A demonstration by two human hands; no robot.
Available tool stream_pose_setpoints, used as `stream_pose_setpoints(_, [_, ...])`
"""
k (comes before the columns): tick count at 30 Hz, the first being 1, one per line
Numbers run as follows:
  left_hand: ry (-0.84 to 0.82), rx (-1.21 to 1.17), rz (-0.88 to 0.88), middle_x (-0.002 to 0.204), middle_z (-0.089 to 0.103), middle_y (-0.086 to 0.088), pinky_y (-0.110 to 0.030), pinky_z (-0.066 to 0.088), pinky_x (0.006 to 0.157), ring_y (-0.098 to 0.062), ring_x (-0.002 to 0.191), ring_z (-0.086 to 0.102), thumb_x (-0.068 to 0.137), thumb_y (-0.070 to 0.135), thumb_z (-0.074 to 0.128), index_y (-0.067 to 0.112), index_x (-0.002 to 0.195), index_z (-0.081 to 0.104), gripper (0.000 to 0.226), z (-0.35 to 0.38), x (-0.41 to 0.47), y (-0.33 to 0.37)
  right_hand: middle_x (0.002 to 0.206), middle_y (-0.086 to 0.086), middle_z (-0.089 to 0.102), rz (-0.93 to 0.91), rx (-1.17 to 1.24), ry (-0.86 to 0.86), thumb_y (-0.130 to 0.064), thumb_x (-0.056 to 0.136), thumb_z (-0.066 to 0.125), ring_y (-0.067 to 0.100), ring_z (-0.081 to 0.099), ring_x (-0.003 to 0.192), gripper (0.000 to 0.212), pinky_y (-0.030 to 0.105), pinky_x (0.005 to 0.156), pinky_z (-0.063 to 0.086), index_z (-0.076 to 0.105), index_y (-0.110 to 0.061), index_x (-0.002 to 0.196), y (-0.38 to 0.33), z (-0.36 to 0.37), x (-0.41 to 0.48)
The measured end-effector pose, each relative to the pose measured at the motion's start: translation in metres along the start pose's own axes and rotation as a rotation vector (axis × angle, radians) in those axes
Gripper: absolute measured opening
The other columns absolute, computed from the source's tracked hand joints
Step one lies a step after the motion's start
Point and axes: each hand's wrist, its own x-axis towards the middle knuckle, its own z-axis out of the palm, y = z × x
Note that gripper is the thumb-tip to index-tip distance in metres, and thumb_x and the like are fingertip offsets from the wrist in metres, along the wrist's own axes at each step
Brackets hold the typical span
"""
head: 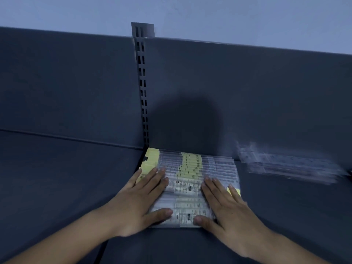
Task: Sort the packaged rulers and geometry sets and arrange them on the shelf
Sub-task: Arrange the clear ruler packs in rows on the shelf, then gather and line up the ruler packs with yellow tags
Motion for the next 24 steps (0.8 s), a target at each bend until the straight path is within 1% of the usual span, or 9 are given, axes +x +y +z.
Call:
stream_pose_setpoints(2, [0.018, -0.022, 0.006, 0.147, -0.034, 0.018, -0.026, -0.025, 0.108, 0.005, 0.129, -0.039, 0.072, 0.079, -0.001, 0.035, 0.137, -0.025, 0.082, 0.001, -0.004, 0.002, 0.148, -0.014, -0.026, 0.023, -0.017, 0.078, -0.078, 0.071, -0.004, 0.005, -0.025, 0.139, 0.089, 0.026, 0.109, -0.018, -0.017, -0.025, 0.141, -0.003, 0.007, -0.004])
stream_pose_setpoints(5, [0.046, -0.059, 0.013, 0.147, -0.033, 0.019, -0.023, -0.023, 0.109, 0.004, 0.131, -0.037, 0.074, 0.076, 0.0, 0.037, 0.138, -0.024, 0.079, 0.003, -0.009, 0.009, 0.145, -0.001, 0.04, 0.093, -0.064, 0.096, -0.072, 0.09, 0.012, 0.013, 0.043, 0.131, 0.082, 0.033, 0.103, 0.015, 0.05, -0.014, 0.133, -0.005, 0.019, -0.01])
stream_pose_setpoints(6, [0.056, -0.08, 0.016, 0.147, -0.034, 0.02, -0.021, -0.023, 0.108, 0.004, 0.131, -0.037, 0.073, 0.077, -0.002, 0.037, 0.138, -0.023, 0.079, 0.001, -0.012, 0.013, 0.137, -0.002, 0.052, 0.094, -0.072, 0.099, -0.07, 0.091, 0.016, 0.012, 0.05, 0.125, 0.078, 0.035, 0.1, 0.019, 0.058, -0.015, 0.126, -0.006, 0.022, -0.012])
stream_pose_setpoints(9, [0.111, -0.113, -0.009, 0.151, -0.024, 0.02, -0.019, -0.015, 0.11, 0.002, 0.138, -0.024, 0.077, 0.079, 0.0, 0.037, 0.144, -0.009, 0.079, 0.005, -0.023, 0.016, 0.133, -0.004, 0.056, 0.059, -0.085, 0.07, -0.068, 0.091, 0.018, 0.008, 0.041, 0.125, 0.073, 0.033, 0.102, 0.015, 0.057, -0.017, 0.124, -0.008, 0.027, -0.02])
stream_pose_setpoints(13, [0.083, 0.069, -0.069, 0.146, 0.042, 0.002, -0.027, 0.026, 0.101, -0.011, 0.132, 0.041, 0.093, 0.066, 0.02, 0.023, 0.136, 0.05, 0.067, 0.013, -0.035, 0.014, 0.128, -0.004, 0.061, 0.021, -0.113, 0.178, -0.067, 0.092, 0.015, 0.009, 0.04, 0.121, 0.068, 0.03, 0.103, 0.012, 0.05, -0.018, 0.123, -0.006, 0.032, -0.028])
stream_pose_setpoints(16, [0.113, 0.076, -0.035, 0.144, 0.046, 0.001, -0.026, 0.028, 0.099, -0.008, 0.131, 0.039, 0.094, 0.064, 0.021, 0.023, 0.134, 0.051, 0.065, 0.023, -0.042, 0.015, 0.119, -0.008, 0.065, -0.068, -0.12, 0.316, -0.061, 0.095, 0.009, 0.01, 0.053, 0.115, 0.064, 0.026, 0.102, 0.033, 0.06, -0.026, 0.115, -0.004, 0.033, -0.038])
stream_pose_setpoints(19, [0.271, 0.012, 0.008, 0.136, 0.053, 0.005, -0.024, 0.028, 0.101, -0.007, 0.124, 0.042, 0.098, 0.054, 0.018, 0.024, 0.126, 0.055, 0.055, 0.023, -0.046, 0.015, 0.107, -0.011, 0.07, -0.079, -0.006, 0.408, -0.055, 0.098, 0.014, 0.006, 0.067, 0.094, 0.066, 0.025, 0.072, 0.057, 0.074, -0.029, 0.095, 0.005, 0.018, -0.043])
stream_pose_setpoints(22, [0.332, -0.129, -0.025, 0.128, 0.055, 0.007, -0.016, 0.033, 0.095, -0.006, 0.116, 0.045, 0.094, 0.045, 0.031, 0.024, 0.12, 0.057, 0.042, 0.011, -0.038, 0.01, 0.11, -0.018, 0.059, -0.042, 0.112, 0.367, -0.052, 0.093, 0.039, 0.0, 0.054, 0.097, 0.041, 0.025, 0.084, 0.053, 0.066, -0.025, 0.11, 0.021, 0.0, -0.033])
stream_pose_setpoints(24, [0.32, -0.22, -0.073, 0.127, 0.049, 0.014, -0.014, 0.033, 0.097, -0.003, 0.118, 0.041, 0.091, 0.043, 0.04, 0.027, 0.129, 0.05, 0.042, -0.001, -0.028, 0.006, 0.114, -0.024, 0.042, -0.028, 0.159, 0.213, -0.048, 0.087, 0.054, -0.002, 0.039, 0.107, 0.048, 0.018, 0.098, 0.037, 0.051, -0.025, 0.13, 0.034, -0.008, -0.024])
